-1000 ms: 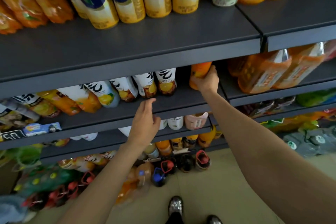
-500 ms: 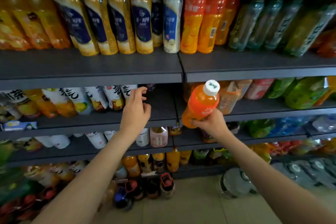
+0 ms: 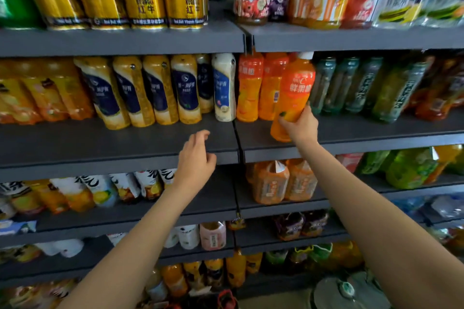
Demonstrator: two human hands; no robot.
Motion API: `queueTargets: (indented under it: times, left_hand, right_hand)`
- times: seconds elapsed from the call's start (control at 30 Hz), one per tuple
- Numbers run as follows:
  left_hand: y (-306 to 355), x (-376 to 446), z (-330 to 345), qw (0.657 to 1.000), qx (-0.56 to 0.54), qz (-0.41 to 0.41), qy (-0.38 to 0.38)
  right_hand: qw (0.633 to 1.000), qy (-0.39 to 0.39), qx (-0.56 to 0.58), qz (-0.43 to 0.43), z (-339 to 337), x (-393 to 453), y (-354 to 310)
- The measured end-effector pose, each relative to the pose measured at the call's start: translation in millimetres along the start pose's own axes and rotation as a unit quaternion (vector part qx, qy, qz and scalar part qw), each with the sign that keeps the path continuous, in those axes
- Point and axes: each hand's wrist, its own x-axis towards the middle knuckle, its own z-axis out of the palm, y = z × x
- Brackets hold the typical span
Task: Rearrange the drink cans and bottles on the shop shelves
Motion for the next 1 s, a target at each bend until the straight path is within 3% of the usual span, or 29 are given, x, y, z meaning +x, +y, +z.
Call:
queueTargets:
  times: [0.2,0.4,0.63,0.83,1.0]
  left_hand:
    - [18.2,50.8,35.7,0.998,-0.010,0.064,-0.025]
    - [47.3,87.0,78.7,0.994,-0.016,0.108,-0.025]
    - [66.7,91.9,109.9,0.997,0.069,0.020,-0.006]
    - [66.3,90.4,109.2,0.995,0.092,0.031,-0.014]
    - [75.4,77.3,113.5,0.992,0.115,-0.040,-0.018]
  right_hand:
    - [0.998,0.039,-0.021,0.046,14.8,42.0,16.5]
    - [0.994,0.028,-0.029,0.099,13.2,76.6,25.5]
    - [0.997,0.013,0.047,0.064,14.4,80.2,56.0]
    - [0.999,-0.026,-0.022,0.003,10.0,98.9,66.5]
    - [0.999,-0.034,0.015,-0.028,8.0,103.6,74.2]
